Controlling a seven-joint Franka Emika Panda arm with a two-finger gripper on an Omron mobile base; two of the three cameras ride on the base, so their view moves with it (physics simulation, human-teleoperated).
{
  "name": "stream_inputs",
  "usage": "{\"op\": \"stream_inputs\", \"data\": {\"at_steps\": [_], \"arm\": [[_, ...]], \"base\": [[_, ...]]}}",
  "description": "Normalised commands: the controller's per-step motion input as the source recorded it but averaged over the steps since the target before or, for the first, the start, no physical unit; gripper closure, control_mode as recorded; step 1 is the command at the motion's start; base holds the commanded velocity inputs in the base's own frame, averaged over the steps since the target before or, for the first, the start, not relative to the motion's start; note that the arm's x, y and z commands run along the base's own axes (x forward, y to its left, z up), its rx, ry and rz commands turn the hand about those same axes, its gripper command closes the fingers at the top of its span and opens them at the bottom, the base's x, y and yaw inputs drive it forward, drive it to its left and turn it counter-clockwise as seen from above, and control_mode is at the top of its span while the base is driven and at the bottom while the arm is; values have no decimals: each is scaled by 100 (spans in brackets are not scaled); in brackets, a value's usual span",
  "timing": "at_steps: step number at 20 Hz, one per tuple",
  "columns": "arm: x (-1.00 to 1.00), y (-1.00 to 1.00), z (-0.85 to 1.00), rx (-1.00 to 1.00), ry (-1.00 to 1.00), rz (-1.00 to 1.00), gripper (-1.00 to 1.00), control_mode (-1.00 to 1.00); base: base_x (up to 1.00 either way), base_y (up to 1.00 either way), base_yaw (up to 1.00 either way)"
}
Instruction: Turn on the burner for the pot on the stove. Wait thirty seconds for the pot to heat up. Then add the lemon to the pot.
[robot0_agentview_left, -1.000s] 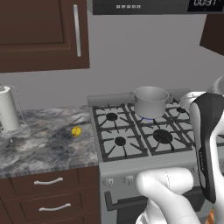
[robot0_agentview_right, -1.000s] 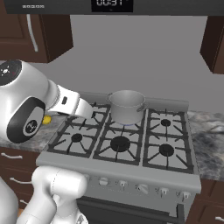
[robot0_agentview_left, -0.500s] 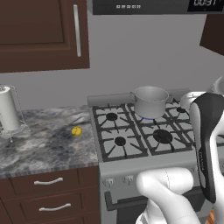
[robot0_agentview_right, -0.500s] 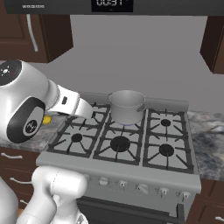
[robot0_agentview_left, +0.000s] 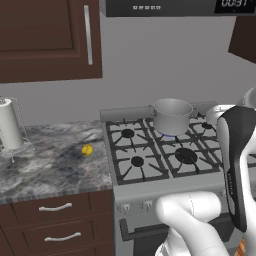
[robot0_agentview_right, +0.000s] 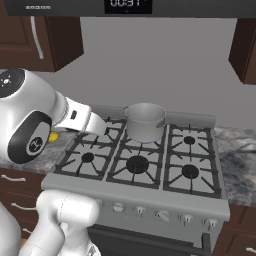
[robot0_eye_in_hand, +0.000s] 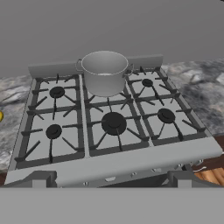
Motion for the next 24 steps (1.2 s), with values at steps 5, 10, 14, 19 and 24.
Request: {"op": "stream_inputs", "data": {"at_steps": [5,10,14,19,24], "arm": [[0,0,0,0,0,0,-100,-100],[0,0,0,0,0,0,-100,-100],[0,0,0,0,0,0,-100,-100],[0,0,0,0,0,0,-100,-100],[0,0,0,0,0,0,-100,-100]], "base": [[0,0,0],[0,0,0],[0,0,0],[0,0,0],[0,0,0]]}}
